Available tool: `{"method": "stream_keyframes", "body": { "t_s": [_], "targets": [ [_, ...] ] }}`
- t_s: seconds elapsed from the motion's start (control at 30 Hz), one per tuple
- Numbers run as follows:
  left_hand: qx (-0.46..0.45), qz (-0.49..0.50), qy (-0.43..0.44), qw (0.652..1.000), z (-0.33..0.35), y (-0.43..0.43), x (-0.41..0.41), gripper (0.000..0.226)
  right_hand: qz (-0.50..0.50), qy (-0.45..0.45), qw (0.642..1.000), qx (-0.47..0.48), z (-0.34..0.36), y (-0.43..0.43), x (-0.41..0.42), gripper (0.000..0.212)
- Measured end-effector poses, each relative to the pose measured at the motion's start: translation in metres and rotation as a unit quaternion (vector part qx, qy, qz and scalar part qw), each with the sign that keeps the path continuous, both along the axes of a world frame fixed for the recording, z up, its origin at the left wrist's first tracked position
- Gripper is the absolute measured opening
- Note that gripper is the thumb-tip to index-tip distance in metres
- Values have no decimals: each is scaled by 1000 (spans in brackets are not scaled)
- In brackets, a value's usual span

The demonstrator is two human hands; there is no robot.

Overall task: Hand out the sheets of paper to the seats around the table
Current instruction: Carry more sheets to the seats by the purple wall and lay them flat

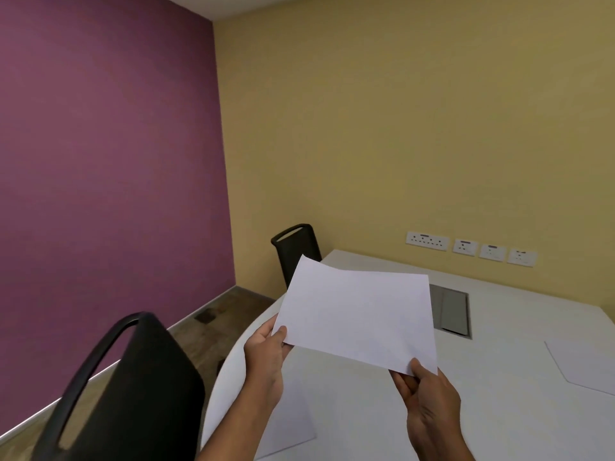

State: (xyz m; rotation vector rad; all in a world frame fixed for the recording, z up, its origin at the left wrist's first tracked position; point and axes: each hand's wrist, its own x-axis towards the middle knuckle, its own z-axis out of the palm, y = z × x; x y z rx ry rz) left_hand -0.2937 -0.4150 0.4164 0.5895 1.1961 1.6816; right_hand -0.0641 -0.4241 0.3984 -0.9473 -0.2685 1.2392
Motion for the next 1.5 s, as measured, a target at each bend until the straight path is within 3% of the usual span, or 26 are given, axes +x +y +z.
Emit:
{"method": "stream_keyframes", "body": {
  "t_s": [0.63,0.83,1.27,1.5],
  "targets": [
    [7,21,47,999,21,-76,-271,26,11,21,1000,-7,4,-69,-272,22],
    [2,7,55,998,18,-45,-313,28,6,19,1000,-3,1,-36,-311,13],
    [-20,11,59,998,9,44,-423,28,27,16,999,-3,-11,39,-417,27],
    [-17,-57,52,997,5,106,-505,28,-28,15,999,-12,-17,72,-501,26]
  ]
}}
